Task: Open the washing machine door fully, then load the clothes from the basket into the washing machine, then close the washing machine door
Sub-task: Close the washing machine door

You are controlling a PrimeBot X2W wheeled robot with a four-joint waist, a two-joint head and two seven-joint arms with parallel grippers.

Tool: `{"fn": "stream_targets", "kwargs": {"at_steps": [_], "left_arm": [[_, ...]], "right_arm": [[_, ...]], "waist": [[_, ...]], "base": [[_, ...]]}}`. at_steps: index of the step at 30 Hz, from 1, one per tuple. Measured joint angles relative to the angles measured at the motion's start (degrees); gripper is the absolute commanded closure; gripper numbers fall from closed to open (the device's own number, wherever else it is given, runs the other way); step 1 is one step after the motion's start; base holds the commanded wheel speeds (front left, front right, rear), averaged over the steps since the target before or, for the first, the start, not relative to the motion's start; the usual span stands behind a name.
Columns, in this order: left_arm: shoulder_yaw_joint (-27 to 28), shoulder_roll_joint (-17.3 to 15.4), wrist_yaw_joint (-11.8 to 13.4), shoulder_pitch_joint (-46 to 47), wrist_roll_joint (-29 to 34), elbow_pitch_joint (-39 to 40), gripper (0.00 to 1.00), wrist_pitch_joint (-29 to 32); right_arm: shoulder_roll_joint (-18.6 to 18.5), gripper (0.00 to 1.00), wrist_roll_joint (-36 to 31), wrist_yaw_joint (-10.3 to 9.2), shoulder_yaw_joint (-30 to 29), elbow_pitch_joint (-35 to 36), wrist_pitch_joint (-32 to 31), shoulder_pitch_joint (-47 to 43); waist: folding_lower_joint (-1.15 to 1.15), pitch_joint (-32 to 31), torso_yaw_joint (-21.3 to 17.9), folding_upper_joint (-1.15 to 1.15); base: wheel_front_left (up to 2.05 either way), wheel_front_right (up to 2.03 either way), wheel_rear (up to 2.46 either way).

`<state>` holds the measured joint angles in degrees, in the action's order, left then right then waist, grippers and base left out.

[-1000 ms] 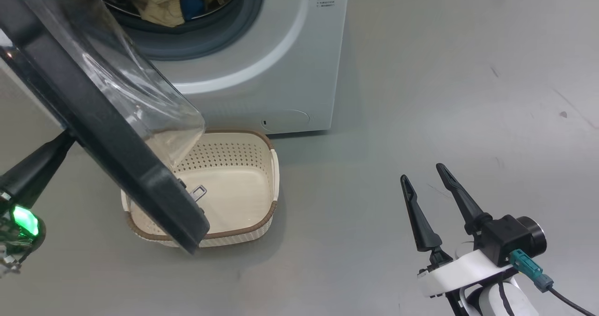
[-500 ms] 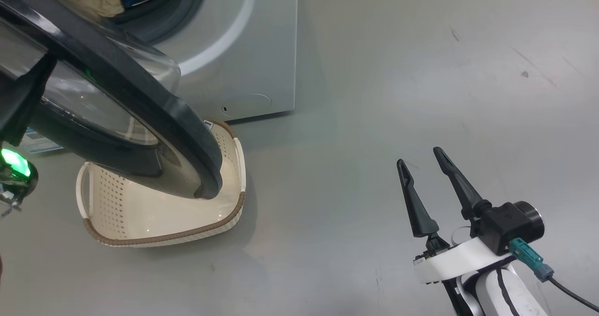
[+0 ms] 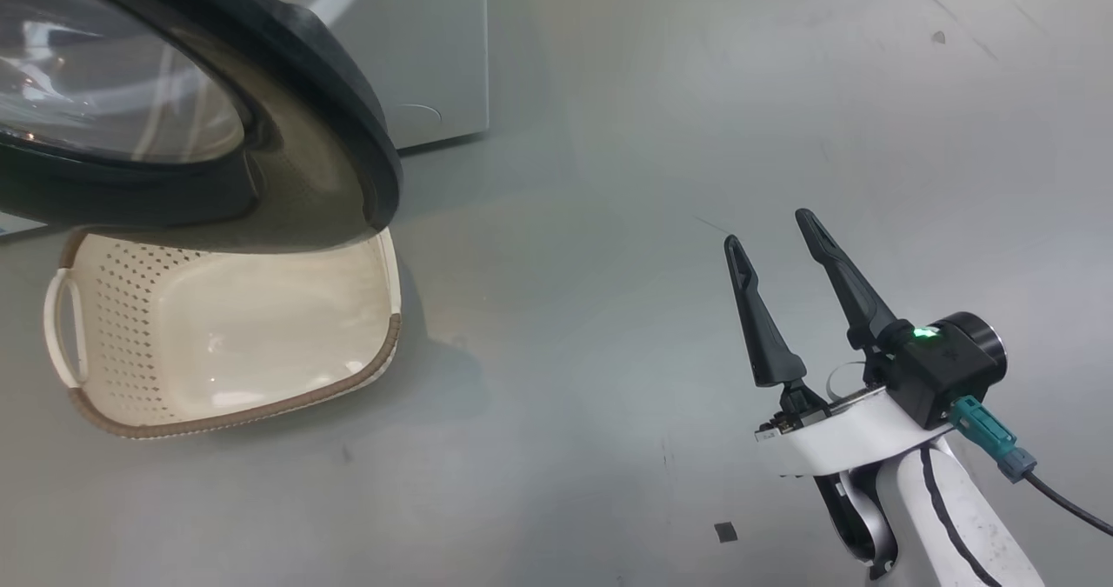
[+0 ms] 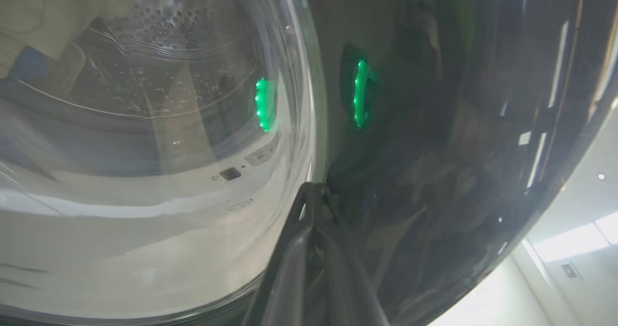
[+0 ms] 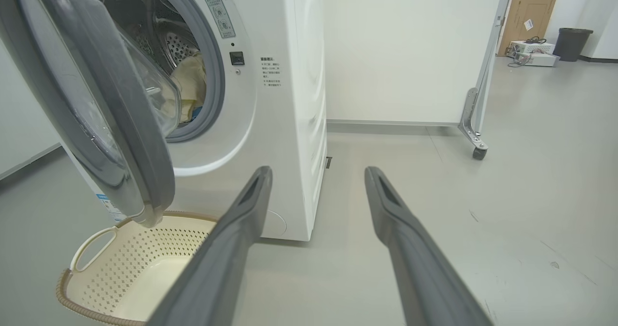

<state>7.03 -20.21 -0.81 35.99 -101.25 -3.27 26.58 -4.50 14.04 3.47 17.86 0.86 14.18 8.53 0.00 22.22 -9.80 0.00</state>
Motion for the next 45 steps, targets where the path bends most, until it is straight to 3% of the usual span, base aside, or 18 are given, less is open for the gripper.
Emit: {"fn": "stream_targets", "kwargs": {"at_steps": [11,23,29,39,45], "left_arm": [[0.29,-0.71,-0.09,7.86,4.93,-4.04,1.00,-5.59],[-1.96,0.05,-2.64,12.58,8.99,-10.10,1.00,-8.57],[-3.81,2.38,-3.90,13.44,8.98,-12.27,1.00,-8.48],[-4.14,3.15,-5.13,13.03,8.92,-14.59,1.00,-8.01],[-1.72,3.78,-5.63,10.29,8.55,-14.70,1.00,-9.89]], "right_arm": [[0.77,0.00,0.08,0.52,0.27,-0.22,0.23,3.30],[0.96,0.00,0.16,0.58,-0.86,-0.25,0.33,5.22],[0.97,0.00,0.13,0.56,-2.20,-0.30,0.33,5.24],[0.98,0.00,-0.13,0.51,-3.85,-0.74,0.33,5.49],[0.99,0.00,-0.47,0.52,-4.46,-1.56,0.33,5.54]], "waist": [[0.00,5.60,-4.04,0.00],[0.00,9.08,-6.73,0.00],[0.00,9.15,-5.58,0.00],[0.00,8.48,-2.37,0.00],[0.00,7.49,-0.45,0.00]], "base": [[0.00,0.00,0.00],[0.00,0.00,0.00],[0.00,0.00,0.00],[0.00,0.00,0.00],[0.00,0.00,0.00]]}}
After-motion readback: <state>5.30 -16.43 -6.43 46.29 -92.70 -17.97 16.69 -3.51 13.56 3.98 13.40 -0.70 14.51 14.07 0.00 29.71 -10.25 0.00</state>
